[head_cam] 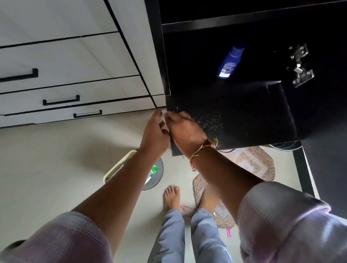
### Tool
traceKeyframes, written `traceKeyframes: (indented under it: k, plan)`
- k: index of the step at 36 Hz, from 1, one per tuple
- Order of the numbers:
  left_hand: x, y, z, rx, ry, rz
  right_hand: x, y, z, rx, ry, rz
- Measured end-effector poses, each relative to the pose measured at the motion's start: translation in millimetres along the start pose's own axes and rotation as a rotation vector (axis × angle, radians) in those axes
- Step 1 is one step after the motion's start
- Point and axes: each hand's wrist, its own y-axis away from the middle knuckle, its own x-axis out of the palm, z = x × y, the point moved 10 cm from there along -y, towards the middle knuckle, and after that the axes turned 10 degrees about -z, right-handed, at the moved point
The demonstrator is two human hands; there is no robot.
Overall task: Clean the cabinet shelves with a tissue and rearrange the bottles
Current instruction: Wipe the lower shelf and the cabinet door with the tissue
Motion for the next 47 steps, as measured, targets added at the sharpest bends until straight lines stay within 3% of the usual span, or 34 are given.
traceKeyframes:
  k: [4,9,12,17,23,27,31,36,40,43,47]
  plan:
    - [5,6,-15,0.195,-0.129,-0.029,10,40,-33,-0.036,0.011,0.048]
    - [18,8,-3,0.199,-0.324,0.046,-24,69,-127,0.241,-0.062,-0.083]
    - [19,10,-4,0.187,-0.363,0.086,-43,73,-179,0.425,0.019,-0.187]
    - [16,5,-2,0.150,-0.369,0.149,-64,55,-153,0.521,0.042,-0.316]
    - [7,-6,14,0.105,-0.259,0.048,-24,30,-31,0.176,-0.052,-0.177]
    - [4,1,15,0.133,-0.270,-0.016,-6,46,-6,0.045,-0.089,-0.078]
    - [5,11,17,0.158,-0.312,-0.041,-17,63,-62,0.147,-0.029,-0.154]
    - [7,15,16,0.186,-0.319,-0.045,-52,71,-168,0.506,0.076,-0.193]
    - [10,12,21,0.168,-0.260,-0.003,-59,46,-166,0.539,0.067,-0.270]
    - [9,10,24,0.147,-0.191,0.002,-42,16,-114,0.376,0.015,-0.221]
    - [1,11,22,0.156,-0.156,-0.085,-4,10,-21,0.088,-0.058,-0.037]
